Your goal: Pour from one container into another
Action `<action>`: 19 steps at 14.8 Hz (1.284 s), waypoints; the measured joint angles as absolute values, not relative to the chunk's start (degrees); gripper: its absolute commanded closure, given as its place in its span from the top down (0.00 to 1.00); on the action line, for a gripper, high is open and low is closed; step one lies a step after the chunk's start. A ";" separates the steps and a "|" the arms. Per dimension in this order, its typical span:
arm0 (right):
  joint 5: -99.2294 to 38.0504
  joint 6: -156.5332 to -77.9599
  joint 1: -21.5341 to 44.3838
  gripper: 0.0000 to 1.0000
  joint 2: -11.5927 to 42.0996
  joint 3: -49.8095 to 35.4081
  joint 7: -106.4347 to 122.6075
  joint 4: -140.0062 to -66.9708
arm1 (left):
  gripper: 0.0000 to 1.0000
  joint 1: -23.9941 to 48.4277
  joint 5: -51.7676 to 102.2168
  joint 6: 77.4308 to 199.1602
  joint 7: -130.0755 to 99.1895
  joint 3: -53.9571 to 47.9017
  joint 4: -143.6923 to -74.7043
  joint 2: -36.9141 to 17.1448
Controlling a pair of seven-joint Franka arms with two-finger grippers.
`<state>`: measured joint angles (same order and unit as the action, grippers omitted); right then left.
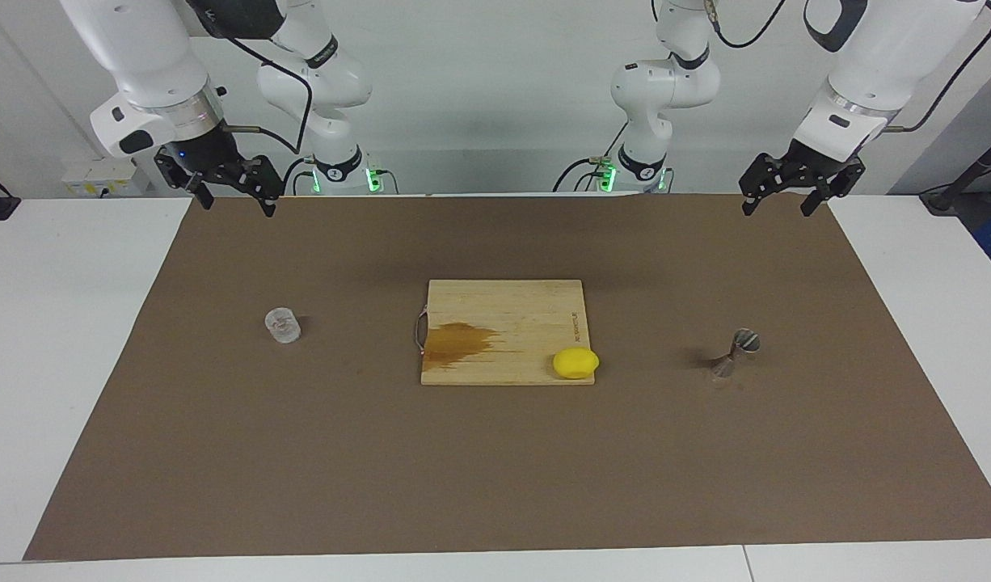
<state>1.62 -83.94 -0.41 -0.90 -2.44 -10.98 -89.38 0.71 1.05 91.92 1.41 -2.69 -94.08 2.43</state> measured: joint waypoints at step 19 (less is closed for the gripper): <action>1.62 -83.94 -0.41 1.00 -0.90 -2.44 -10.98 -89.38 | 1.00 -8.18 35.86 99.23 -55.03 4.57 -105.89 -5.34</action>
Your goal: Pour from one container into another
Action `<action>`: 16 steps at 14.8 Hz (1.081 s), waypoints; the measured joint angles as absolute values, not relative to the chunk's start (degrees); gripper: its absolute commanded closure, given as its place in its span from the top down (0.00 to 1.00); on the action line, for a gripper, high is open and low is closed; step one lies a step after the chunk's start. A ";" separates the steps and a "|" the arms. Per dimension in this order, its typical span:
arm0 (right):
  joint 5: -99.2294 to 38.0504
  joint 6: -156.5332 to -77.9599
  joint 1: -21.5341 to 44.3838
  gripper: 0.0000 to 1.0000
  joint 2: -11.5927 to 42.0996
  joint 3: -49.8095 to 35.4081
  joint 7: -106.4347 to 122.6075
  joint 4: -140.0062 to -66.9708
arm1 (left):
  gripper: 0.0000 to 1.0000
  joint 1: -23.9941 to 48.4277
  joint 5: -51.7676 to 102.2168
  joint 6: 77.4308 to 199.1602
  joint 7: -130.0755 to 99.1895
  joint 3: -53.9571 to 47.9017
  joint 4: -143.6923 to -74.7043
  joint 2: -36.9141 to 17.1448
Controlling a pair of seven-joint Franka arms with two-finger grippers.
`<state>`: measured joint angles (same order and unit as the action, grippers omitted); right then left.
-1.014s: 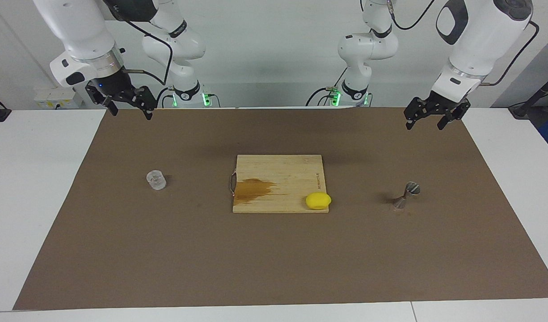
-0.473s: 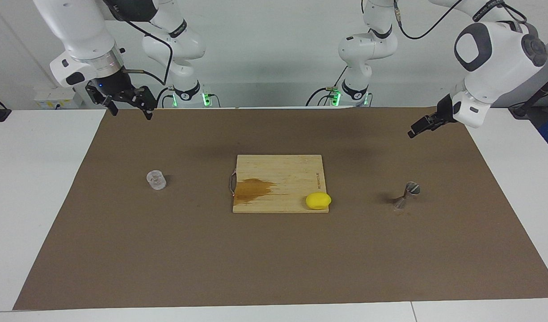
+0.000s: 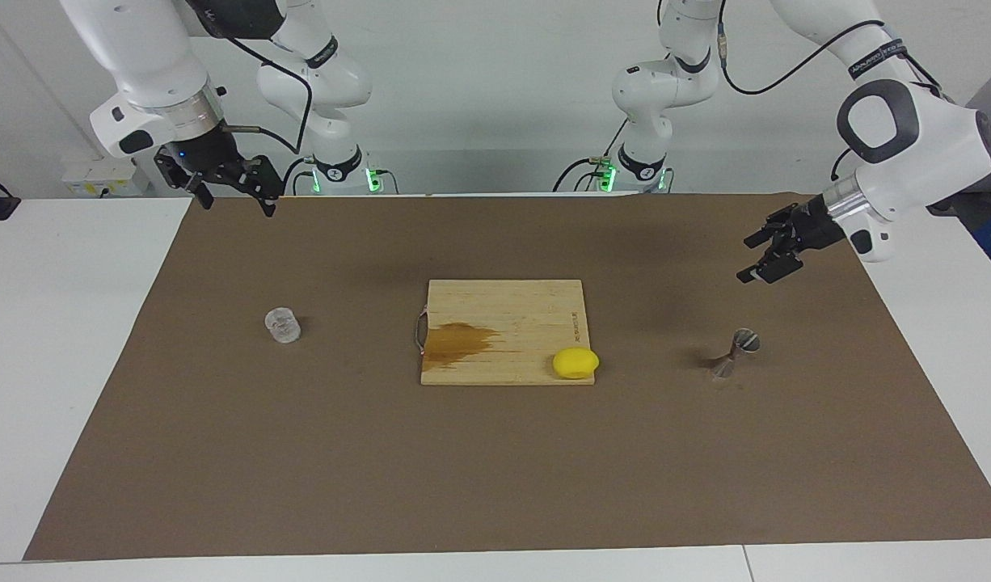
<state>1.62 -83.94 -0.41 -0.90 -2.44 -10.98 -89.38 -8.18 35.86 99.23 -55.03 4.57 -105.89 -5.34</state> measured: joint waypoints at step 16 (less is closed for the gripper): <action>1.62 -83.94 -0.41 1.00 -0.90 -2.44 -10.98 -89.38 | 1.00 -10.42 82.92 123.73 -63.26 6.11 -124.15 -9.65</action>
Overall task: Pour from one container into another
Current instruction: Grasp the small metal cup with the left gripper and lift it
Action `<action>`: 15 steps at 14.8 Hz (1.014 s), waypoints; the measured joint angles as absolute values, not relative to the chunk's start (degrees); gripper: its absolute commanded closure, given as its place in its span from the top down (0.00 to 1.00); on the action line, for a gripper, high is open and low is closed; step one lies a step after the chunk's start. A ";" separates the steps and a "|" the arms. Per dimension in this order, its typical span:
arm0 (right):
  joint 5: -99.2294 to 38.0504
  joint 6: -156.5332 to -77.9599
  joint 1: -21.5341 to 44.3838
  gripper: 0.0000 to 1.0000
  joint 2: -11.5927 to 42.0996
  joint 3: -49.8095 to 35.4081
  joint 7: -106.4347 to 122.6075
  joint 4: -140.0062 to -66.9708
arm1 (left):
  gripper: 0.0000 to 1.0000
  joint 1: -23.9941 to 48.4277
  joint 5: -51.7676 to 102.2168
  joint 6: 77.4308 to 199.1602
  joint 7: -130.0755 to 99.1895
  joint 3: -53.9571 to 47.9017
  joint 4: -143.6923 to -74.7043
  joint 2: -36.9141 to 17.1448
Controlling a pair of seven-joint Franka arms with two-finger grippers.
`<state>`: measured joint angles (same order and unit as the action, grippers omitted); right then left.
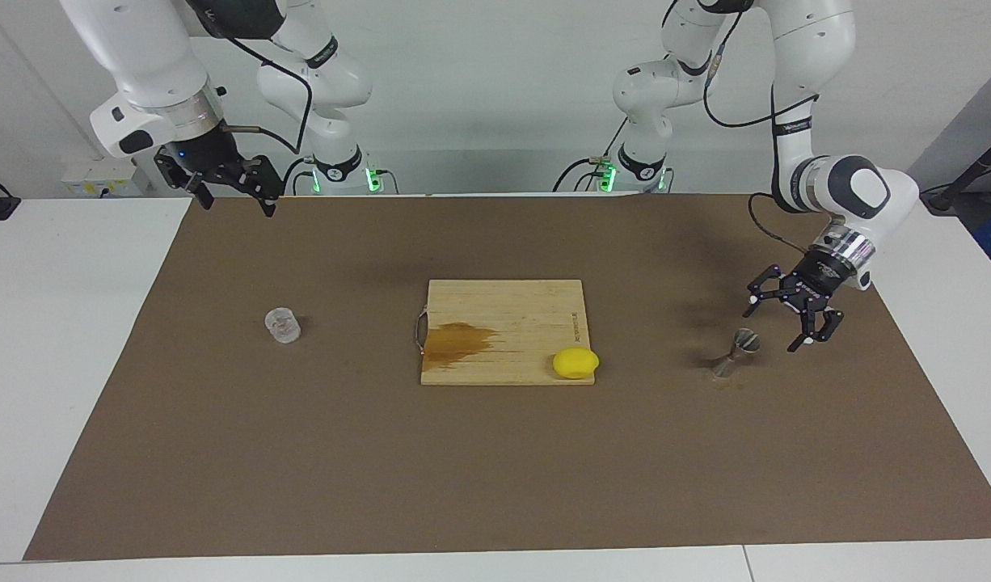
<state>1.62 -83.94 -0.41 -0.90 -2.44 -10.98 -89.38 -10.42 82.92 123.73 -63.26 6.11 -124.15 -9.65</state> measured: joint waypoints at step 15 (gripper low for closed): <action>1.62 -83.94 -0.41 1.00 -0.90 -2.44 -10.98 -89.38 | 0.73 -6.32 91.26 128.66 -55.72 5.97 -127.61 -9.83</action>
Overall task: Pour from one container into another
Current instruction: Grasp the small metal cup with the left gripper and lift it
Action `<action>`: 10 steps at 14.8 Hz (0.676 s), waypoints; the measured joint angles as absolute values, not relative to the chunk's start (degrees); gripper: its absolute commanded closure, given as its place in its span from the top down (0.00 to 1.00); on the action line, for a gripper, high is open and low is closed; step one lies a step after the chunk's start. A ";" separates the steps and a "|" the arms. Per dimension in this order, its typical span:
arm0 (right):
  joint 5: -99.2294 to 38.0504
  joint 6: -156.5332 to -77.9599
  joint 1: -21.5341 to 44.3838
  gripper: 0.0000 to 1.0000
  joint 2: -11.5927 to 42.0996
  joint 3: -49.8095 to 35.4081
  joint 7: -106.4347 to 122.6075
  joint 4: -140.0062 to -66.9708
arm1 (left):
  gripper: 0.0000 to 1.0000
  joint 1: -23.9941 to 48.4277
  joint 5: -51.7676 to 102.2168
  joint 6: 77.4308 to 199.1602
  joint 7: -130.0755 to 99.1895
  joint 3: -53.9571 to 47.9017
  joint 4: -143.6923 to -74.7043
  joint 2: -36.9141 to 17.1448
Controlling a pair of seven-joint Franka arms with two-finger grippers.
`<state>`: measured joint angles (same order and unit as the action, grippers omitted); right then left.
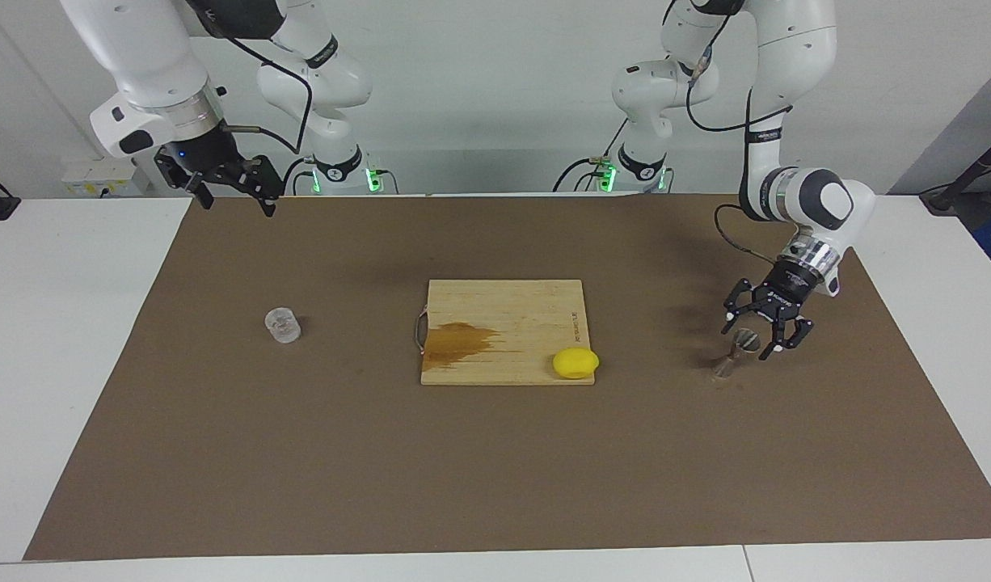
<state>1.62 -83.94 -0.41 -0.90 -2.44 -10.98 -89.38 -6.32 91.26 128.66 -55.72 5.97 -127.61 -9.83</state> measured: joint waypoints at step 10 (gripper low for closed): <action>1.62 -83.94 -0.41 1.00 -0.90 -2.44 -10.98 -89.38 | 0.09 -6.32 91.62 128.66 -55.30 5.95 -127.59 -9.83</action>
